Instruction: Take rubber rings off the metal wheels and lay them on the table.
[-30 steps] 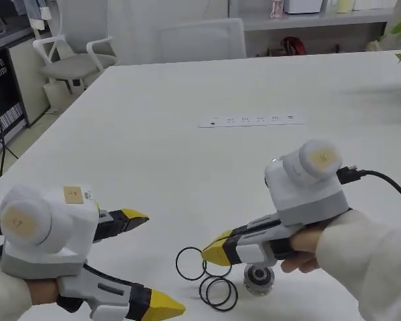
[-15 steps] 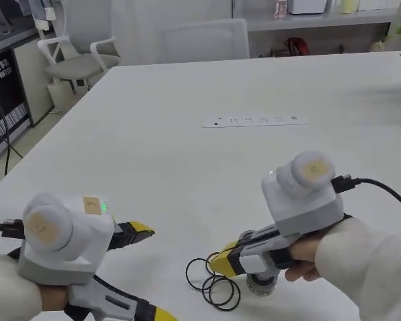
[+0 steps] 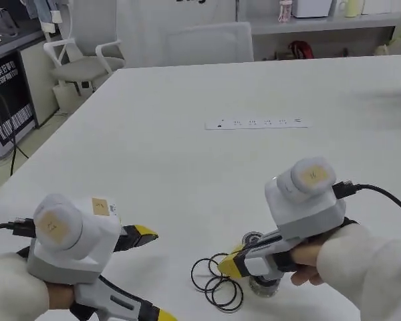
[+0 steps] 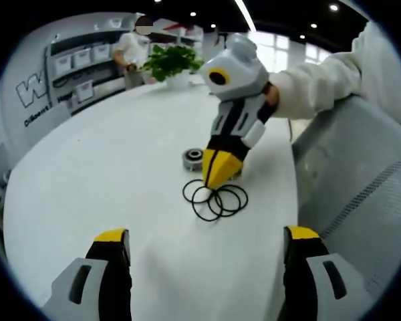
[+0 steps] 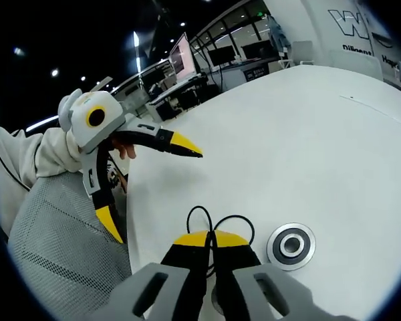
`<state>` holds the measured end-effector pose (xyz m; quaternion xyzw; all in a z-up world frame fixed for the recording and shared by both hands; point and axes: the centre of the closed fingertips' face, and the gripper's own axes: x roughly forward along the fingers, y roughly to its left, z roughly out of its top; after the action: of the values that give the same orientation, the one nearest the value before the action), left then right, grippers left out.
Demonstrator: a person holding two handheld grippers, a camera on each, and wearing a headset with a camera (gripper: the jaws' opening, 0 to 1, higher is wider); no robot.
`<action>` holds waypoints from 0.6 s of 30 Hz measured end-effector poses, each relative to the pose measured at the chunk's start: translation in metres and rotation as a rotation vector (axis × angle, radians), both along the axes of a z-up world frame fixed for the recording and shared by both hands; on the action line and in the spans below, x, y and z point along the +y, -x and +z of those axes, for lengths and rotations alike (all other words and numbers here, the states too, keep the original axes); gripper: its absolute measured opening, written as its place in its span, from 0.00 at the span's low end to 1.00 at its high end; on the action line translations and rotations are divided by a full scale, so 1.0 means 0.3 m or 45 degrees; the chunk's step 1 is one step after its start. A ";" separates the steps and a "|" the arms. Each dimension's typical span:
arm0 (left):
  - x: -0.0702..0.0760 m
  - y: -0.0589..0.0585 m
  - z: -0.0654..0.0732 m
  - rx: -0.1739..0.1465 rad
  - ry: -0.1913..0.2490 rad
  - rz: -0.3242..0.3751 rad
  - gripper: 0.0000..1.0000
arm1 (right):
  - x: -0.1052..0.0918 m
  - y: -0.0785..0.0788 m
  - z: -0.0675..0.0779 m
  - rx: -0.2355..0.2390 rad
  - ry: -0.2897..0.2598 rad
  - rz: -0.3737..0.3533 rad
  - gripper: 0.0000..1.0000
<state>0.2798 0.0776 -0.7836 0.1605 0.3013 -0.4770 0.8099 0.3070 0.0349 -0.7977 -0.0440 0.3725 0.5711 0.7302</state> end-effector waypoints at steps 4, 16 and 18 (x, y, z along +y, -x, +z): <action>-0.001 0.000 0.003 -0.004 0.002 0.001 0.97 | -0.008 -0.005 -0.008 -0.013 0.019 -0.001 0.00; -0.004 0.003 -0.004 0.000 -0.007 -0.003 0.96 | -0.024 -0.021 -0.022 -0.072 0.070 0.004 0.05; -0.004 0.004 -0.006 0.002 -0.010 -0.004 0.96 | -0.029 -0.026 -0.023 -0.079 0.074 -0.002 0.08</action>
<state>0.2785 0.0764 -0.7855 0.1638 0.3035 -0.4773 0.8082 0.3149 0.0263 -0.8045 -0.0828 0.3661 0.5578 0.7402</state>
